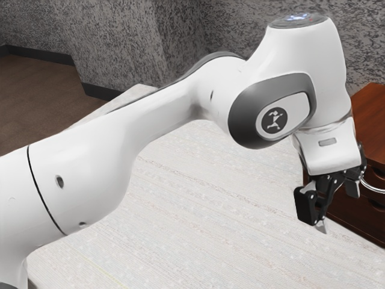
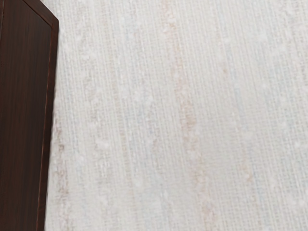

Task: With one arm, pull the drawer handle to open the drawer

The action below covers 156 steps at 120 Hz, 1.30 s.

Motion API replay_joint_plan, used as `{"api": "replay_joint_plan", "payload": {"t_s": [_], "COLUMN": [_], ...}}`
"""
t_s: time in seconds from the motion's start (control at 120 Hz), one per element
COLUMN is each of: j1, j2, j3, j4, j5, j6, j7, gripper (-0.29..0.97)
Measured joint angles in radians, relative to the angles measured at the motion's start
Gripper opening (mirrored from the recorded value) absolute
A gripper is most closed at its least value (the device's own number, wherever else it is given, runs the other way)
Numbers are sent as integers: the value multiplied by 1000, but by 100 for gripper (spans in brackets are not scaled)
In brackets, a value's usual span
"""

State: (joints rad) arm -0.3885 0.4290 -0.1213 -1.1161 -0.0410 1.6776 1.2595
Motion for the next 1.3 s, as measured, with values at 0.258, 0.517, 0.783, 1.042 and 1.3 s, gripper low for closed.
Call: {"api": "replay_joint_plan", "payload": {"t_s": [0.258,0.517,0.783,1.042,1.3], "j1": [1,-10,-12,-13,-13], "j2": [32,37,48,66,73], "j3": [5,5,26,40,40], "j4": [0,3,3,4,8], "j5": [1,-1,4,7,11], "j6": [102,171,206,230,247], "j7": [70,115,132,130,128], "gripper": [68,68,68,68,68]}}
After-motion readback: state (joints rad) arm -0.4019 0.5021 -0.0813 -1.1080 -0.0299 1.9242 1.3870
